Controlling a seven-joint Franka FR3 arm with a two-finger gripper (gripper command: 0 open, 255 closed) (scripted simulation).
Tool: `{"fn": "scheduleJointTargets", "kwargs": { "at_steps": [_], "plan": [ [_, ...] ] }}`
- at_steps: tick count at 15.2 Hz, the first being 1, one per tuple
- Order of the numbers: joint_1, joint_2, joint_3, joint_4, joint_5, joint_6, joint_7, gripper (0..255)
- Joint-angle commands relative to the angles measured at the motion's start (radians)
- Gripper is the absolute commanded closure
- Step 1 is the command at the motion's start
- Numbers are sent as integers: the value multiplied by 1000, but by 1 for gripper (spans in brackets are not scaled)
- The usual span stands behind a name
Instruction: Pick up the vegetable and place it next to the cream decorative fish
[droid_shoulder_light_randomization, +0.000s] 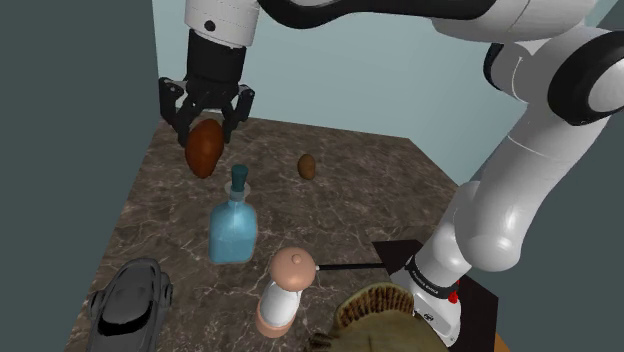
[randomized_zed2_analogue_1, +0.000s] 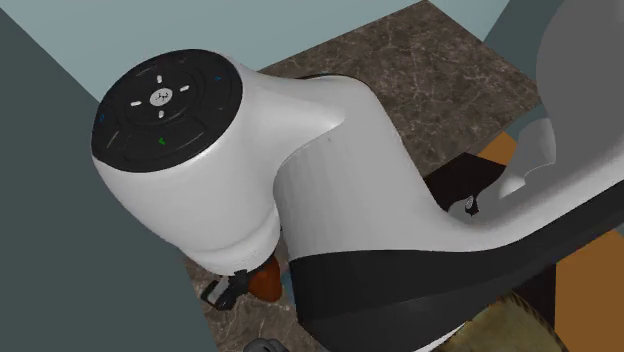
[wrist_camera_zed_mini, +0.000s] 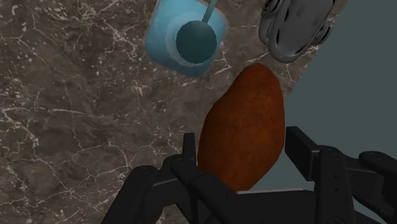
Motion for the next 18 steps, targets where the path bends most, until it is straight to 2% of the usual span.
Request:
{"fn": "scheduleJointTargets", "kwargs": {
  "at_steps": [1,9,18],
  "plan": [
    [16,-44,16,-50,16,11,31,255],
    [88,-173,91,-185,68,37,164,255],
    [176,-248,199,-244,105,46,348,255]
  ]
}}
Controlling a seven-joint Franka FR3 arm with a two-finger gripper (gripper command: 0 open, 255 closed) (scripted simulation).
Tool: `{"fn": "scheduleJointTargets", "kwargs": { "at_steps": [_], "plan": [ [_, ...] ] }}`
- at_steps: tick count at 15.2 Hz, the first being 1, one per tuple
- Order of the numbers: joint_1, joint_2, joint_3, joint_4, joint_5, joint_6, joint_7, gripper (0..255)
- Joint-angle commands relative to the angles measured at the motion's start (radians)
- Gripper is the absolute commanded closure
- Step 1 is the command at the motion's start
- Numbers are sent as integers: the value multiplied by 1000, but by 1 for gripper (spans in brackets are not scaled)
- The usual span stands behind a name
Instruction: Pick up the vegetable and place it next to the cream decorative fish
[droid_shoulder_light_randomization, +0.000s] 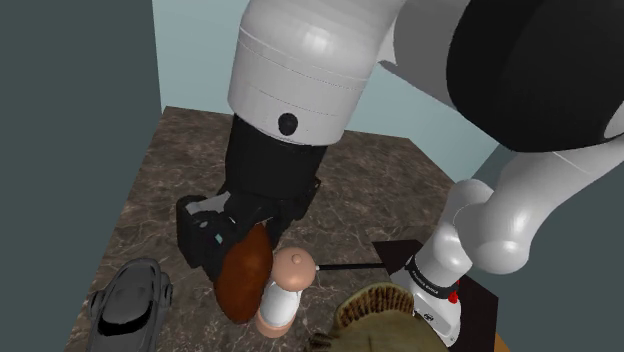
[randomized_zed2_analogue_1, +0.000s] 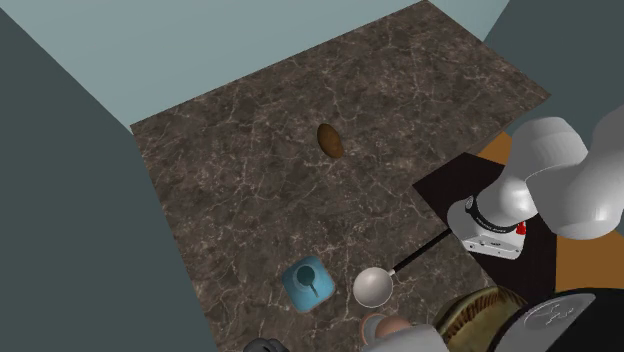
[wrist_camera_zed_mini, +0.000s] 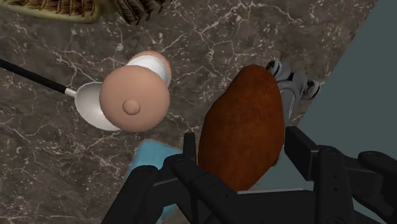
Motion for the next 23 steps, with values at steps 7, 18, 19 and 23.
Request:
{"fn": "scheduleJointTargets", "kwargs": {
  "at_steps": [7,18,19,23],
  "plan": [
    [76,11,127,24,-10,-1,208,255],
    [79,35,143,-105,-22,147,218,255],
    [79,39,144,-115,-24,161,220,255],
    [80,58,152,-154,-37,215,230,255]
  ]
}}
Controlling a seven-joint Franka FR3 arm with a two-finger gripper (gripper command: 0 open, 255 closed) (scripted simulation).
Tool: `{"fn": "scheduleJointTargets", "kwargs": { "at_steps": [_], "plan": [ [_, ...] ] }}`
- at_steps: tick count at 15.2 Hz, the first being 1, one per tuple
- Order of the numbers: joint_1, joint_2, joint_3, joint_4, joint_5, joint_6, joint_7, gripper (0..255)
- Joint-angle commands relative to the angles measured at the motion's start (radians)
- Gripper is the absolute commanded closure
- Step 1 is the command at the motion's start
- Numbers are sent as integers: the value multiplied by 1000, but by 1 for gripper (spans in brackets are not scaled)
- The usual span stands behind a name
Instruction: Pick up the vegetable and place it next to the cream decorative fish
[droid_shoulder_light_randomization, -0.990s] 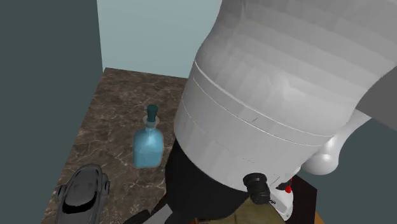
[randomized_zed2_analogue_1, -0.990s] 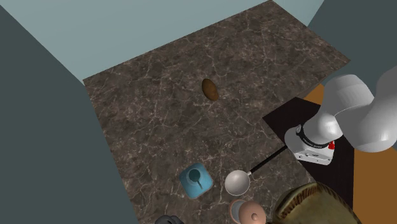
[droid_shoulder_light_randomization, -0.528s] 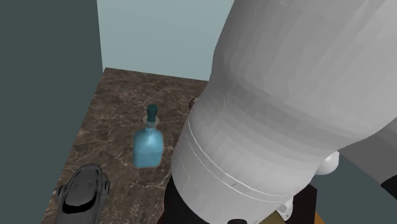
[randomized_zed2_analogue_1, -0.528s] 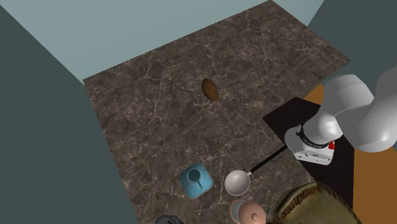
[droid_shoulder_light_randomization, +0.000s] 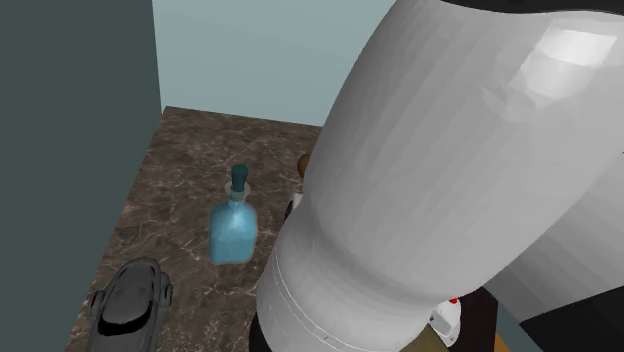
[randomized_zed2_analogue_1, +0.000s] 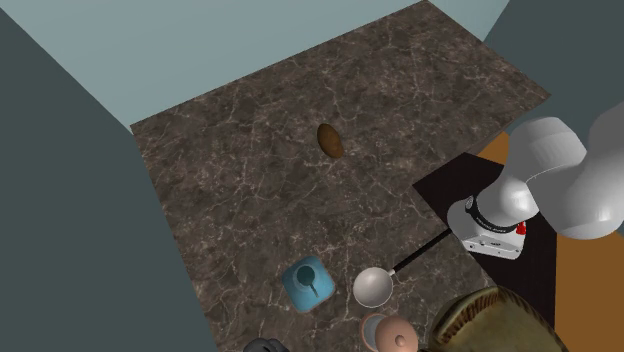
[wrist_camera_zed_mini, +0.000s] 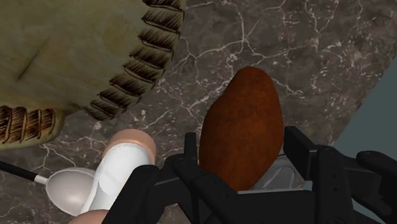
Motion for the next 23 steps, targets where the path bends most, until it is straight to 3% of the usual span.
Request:
{"fn": "scheduleJointTargets", "kwargs": {
  "at_steps": [1,12,23],
  "plan": [
    [1,13,6,-17,-9,28,9,255],
    [0,94,24,-106,-76,176,58,255],
    [12,212,19,-167,-201,317,147,255]
  ]
}}
